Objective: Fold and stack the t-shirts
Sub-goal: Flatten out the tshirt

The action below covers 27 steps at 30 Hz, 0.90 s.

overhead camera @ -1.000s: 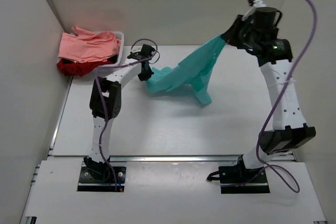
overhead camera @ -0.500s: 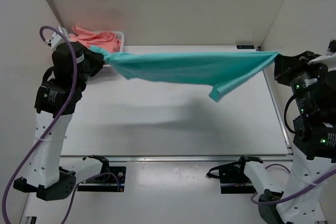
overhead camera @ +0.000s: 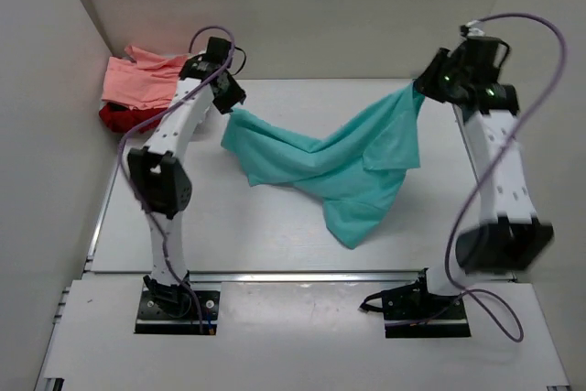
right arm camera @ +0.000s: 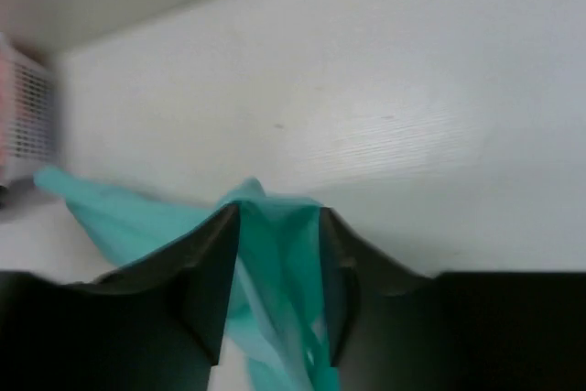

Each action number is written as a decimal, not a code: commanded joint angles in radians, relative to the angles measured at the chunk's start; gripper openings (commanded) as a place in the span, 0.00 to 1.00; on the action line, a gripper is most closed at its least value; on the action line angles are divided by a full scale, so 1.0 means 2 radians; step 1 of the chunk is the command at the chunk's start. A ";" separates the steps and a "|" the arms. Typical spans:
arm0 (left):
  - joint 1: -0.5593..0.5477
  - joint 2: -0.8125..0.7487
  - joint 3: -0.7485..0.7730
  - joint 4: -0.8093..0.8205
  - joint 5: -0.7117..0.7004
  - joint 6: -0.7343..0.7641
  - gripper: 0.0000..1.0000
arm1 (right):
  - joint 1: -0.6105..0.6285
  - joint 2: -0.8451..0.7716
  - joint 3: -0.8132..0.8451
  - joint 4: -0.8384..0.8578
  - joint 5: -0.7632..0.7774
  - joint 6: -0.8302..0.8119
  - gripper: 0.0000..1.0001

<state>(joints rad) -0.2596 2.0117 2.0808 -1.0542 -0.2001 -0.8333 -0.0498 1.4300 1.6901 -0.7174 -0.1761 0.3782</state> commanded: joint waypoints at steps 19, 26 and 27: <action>0.019 0.024 -0.151 0.075 -0.032 0.058 0.65 | 0.127 0.044 -0.208 -0.004 0.100 0.020 0.65; 0.019 0.082 -0.119 0.099 -0.059 0.062 0.76 | 0.164 -0.014 -0.323 0.014 0.059 0.051 0.74; 0.019 0.094 -0.112 0.096 -0.064 0.062 0.76 | 0.169 -0.023 -0.336 0.012 0.057 0.052 0.78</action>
<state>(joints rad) -0.2180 2.1727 1.8046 -0.8814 -0.2741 -0.7250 0.2718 1.4601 1.0542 -0.7437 -0.0410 0.4496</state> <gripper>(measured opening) 0.760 0.762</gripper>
